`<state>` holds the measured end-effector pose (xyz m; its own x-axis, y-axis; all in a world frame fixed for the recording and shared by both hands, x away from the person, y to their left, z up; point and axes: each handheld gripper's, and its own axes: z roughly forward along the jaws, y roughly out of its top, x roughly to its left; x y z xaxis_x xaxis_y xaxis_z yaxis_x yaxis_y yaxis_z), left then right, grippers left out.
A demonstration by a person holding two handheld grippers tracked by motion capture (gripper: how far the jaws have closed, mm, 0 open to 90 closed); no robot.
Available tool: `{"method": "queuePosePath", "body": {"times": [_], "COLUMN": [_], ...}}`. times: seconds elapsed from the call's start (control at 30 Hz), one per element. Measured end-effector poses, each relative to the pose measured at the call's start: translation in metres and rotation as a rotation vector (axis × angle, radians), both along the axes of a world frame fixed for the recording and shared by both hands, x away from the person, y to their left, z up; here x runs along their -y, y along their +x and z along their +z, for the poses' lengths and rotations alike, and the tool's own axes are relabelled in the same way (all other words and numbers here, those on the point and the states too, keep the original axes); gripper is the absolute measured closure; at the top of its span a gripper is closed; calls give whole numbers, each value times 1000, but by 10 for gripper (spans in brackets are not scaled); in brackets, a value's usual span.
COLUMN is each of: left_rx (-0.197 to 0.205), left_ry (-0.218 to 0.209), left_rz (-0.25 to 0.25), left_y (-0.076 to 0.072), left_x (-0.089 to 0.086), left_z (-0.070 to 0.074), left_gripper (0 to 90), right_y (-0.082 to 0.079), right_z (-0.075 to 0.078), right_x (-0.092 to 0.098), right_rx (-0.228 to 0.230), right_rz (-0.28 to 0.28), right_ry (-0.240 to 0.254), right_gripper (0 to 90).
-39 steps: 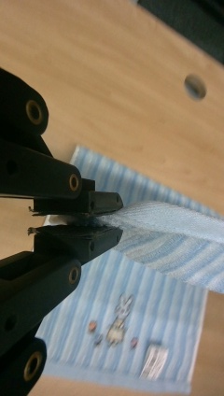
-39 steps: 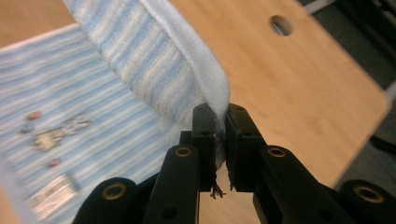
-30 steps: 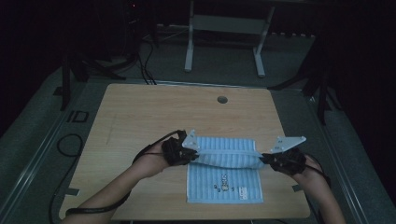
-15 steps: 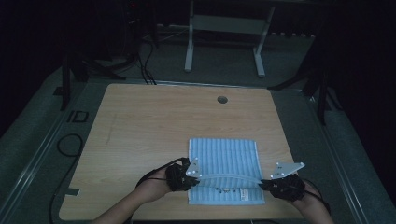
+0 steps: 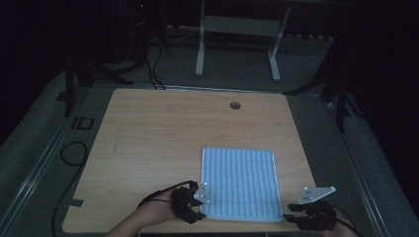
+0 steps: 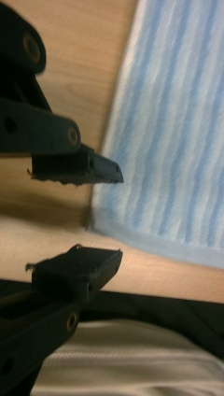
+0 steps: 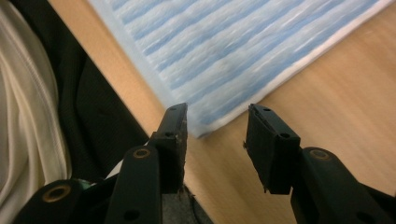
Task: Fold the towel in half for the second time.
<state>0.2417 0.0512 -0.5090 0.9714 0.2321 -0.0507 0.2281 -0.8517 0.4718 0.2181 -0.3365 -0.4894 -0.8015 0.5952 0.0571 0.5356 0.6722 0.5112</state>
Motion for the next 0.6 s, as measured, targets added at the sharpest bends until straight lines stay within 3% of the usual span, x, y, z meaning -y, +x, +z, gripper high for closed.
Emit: {"method": "queuePosePath", "body": {"times": [0.27,0.4,0.47,0.6], "left_rx": [-9,18,13,6], "left_ry": [11,21,5,2], "left_rz": [24,47,68,96], "left_y": [15,32,43,60], "left_x": [-4,-3,-1,10], "left_z": [7,13,13,4], "left_gripper": [533,532,532,522], "right_y": [30,53,63,81], "right_z": [-2,-8,-11,-15], "right_x": [-13,-23,-28,-34], "right_rx": [50,62,76,80], "right_rz": [12,29,28,5], "right_ry": [-3,-8,-8,16], "right_gripper": [580,583,580,530]}}
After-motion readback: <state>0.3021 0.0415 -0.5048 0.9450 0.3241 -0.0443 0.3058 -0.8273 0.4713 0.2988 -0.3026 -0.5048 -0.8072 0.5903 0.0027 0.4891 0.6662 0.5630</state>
